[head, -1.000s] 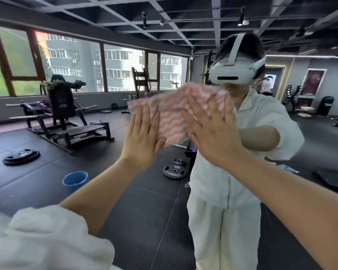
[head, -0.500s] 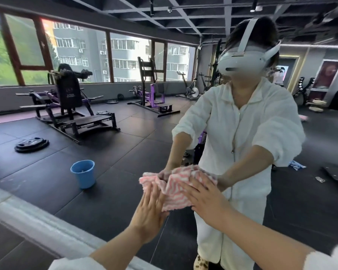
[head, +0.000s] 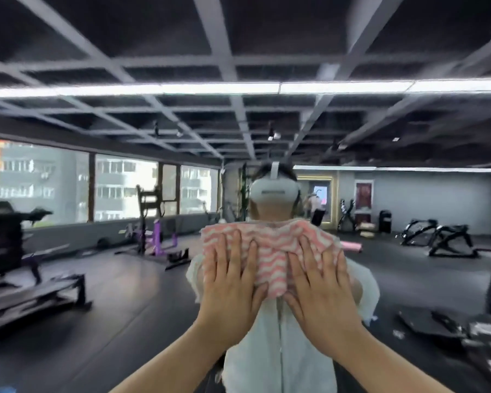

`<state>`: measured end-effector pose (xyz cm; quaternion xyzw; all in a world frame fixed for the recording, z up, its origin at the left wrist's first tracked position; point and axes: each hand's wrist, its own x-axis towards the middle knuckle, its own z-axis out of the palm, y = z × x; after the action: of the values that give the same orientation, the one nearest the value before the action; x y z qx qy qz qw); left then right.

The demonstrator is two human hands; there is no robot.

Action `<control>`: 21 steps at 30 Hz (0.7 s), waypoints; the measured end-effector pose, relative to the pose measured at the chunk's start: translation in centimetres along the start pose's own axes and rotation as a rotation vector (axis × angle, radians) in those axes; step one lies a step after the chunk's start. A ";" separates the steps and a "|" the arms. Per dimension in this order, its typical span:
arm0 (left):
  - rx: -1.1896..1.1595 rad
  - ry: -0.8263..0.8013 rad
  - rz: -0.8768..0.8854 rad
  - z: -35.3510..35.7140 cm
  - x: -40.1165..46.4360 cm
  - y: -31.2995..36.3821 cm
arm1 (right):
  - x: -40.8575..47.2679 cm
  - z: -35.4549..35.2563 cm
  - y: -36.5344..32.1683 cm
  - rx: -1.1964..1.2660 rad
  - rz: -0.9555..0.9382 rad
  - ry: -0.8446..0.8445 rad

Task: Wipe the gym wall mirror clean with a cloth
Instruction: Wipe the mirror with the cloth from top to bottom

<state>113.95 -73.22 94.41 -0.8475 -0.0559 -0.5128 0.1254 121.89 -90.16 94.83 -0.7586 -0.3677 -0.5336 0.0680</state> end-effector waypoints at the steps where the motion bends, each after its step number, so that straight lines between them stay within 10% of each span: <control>1: 0.015 0.040 0.015 -0.5 2.9 0.7 | 1.6 -0.6 1.6 -0.002 0.023 0.055; 9: 0.048 0.219 0.048 -4.6 17.5 4.3 | 11.3 -5.4 10.5 -0.029 0.089 0.182; 21: 0.178 0.217 -0.035 -8.9 25.2 1.2 | 21.7 -10.9 10.9 -0.057 0.139 -0.051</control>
<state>118.43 -77.67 120.40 -0.7715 -0.1021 -0.5965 0.1965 123.92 -92.90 121.25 -0.7971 -0.3005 -0.5185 0.0737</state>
